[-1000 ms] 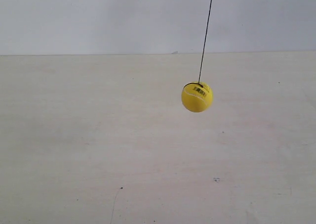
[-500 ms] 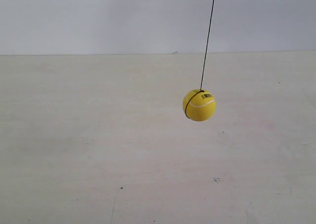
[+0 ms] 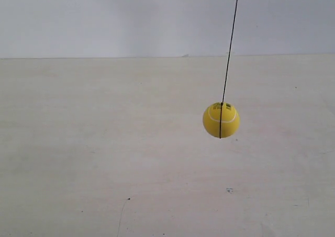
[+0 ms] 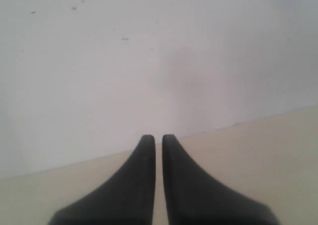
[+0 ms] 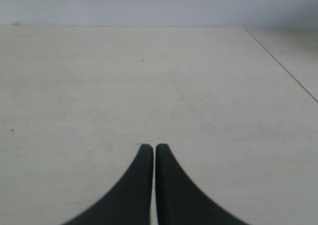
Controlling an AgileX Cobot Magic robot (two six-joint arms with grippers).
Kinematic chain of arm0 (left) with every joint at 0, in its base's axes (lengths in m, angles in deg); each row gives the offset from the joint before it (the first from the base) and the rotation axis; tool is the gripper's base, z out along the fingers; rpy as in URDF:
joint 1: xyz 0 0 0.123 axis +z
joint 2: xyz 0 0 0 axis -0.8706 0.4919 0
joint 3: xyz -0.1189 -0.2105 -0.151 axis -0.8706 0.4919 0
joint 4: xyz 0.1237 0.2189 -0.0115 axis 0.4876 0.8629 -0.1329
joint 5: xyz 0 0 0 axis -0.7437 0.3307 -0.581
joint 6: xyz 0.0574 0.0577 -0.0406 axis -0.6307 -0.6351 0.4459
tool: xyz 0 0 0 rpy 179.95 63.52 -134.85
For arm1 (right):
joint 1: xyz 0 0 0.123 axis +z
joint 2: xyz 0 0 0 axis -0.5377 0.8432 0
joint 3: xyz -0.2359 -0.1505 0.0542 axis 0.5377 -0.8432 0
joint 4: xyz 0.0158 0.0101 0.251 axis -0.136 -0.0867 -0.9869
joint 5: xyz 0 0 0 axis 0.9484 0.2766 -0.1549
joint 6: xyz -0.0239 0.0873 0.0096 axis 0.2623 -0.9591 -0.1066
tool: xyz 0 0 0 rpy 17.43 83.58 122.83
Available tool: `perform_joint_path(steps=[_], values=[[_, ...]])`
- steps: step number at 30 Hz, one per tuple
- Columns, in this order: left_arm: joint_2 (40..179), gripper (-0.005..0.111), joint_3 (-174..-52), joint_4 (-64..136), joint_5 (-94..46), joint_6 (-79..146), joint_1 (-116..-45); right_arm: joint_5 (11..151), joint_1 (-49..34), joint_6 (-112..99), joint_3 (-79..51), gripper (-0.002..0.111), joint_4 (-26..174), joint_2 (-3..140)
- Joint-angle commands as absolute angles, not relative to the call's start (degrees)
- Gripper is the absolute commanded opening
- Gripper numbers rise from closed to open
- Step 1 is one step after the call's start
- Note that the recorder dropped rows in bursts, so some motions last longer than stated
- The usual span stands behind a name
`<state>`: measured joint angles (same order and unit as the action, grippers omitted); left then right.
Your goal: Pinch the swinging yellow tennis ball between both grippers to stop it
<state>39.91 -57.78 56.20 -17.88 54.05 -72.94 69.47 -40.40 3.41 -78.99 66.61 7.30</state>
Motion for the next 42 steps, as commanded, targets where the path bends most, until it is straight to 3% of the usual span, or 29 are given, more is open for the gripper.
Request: perform_joint_path(steps=[1,8,18,42], values=[[39.8,0.005,-56.6,42.3,-17.7,43.0,-64.3,69.8,-40.7,3.8,-78.9,0.000,66.8,7.1],[39.8,0.005,-52.8,35.9,-17.5,38.9,-55.5,69.8,-40.7,3.8,-78.9,0.000,66.8,7.1],[39.8,0.005,-52.4,37.2,-6.6,38.9,-55.4,69.8,-40.7,3.8,-78.9,0.000,66.8,7.1],[39.8,0.005,-52.4,37.3,-6.9,38.9,-55.4,69.8,-40.7,3.8,-78.9,0.000,66.8,7.1]])
